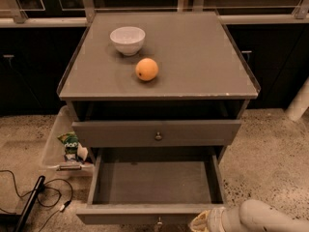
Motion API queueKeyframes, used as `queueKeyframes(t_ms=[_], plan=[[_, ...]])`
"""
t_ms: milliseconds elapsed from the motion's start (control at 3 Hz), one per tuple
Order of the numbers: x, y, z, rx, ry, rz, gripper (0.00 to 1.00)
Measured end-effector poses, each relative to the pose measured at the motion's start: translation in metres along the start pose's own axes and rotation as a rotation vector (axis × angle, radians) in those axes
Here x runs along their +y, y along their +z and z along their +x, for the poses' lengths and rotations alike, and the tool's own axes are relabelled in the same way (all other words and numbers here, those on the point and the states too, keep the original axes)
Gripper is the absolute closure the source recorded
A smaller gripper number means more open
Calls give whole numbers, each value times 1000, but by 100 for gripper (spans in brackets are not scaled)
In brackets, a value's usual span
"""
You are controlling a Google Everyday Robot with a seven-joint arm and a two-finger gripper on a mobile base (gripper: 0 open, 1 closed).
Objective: Close middle drawer
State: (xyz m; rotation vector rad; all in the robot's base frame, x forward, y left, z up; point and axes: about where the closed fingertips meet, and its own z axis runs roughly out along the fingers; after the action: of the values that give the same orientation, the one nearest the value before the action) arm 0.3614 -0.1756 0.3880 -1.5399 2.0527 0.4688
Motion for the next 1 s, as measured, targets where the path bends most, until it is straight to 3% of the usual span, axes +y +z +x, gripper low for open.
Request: queueKeyframes(t_ms=[333,667,1000], plan=[[0,0,0,0,0,0,12],[-9,-2,-6,-13,-18,33,0],[-58,-15,-37,-30,-101,133,18]])
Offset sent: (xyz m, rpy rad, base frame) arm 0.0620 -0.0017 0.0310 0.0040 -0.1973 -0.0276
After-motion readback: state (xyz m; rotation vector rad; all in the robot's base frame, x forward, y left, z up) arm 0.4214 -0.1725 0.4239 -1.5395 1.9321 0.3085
